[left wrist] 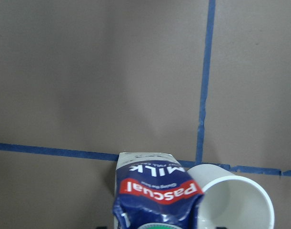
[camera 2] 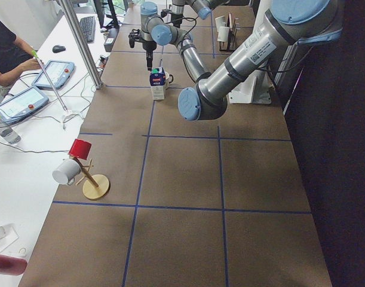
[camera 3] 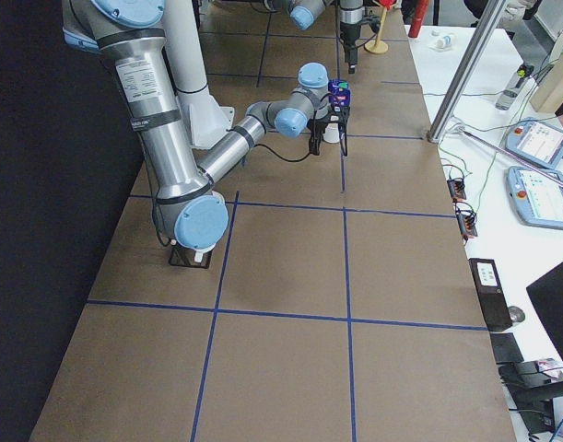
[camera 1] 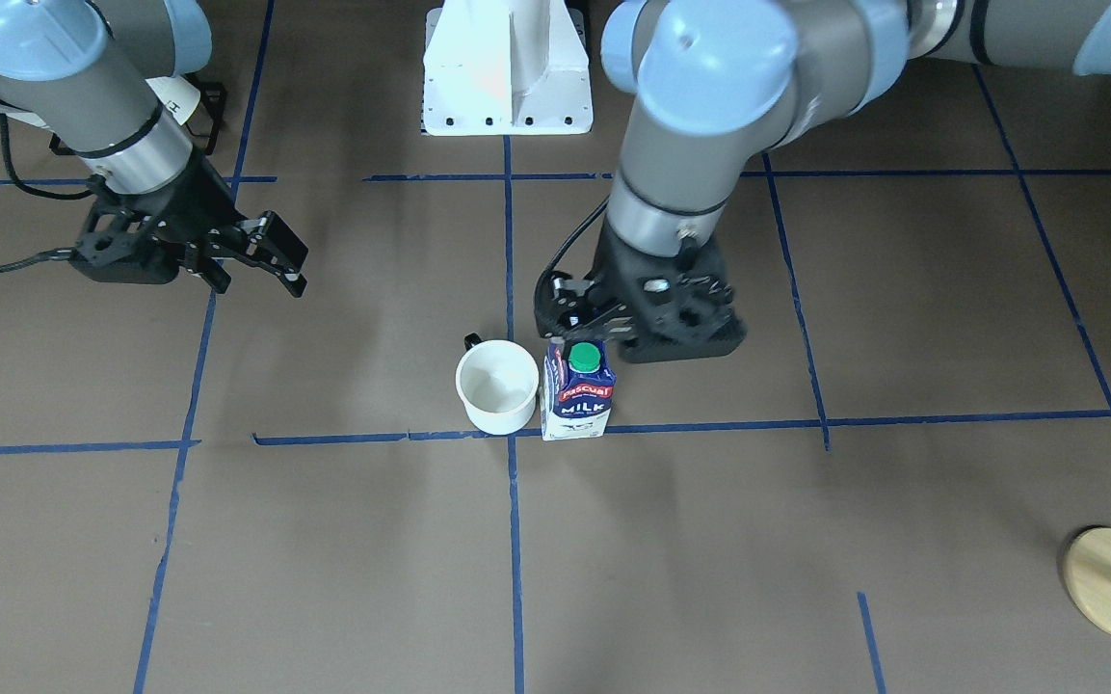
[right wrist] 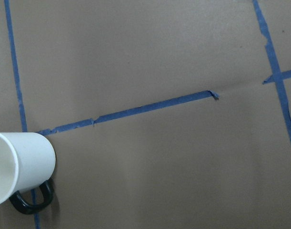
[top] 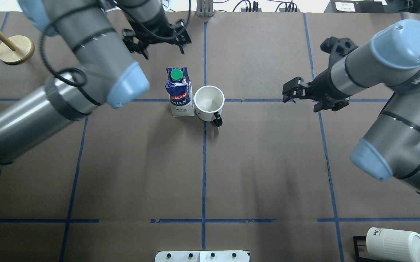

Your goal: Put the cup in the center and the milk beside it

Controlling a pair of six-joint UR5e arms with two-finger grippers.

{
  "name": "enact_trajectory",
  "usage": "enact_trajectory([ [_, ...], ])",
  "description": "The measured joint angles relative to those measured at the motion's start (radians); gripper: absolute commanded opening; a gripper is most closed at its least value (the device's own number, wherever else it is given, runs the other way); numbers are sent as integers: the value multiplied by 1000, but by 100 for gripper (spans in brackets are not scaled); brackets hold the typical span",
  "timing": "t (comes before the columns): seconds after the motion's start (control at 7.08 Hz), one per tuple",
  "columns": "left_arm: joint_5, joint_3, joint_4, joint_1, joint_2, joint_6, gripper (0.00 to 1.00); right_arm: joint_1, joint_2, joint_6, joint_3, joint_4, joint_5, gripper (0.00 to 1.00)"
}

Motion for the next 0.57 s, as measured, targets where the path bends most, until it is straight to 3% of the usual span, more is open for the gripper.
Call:
enact_trajectory([
  [0.28, -7, -157, 128, -131, 153, 310, 100, 147, -78, -140, 6, -2, 116, 100],
  [0.57, -75, -134, 152, -346, 344, 757, 100, 288, -218, -407, 4, -2, 231, 100],
])
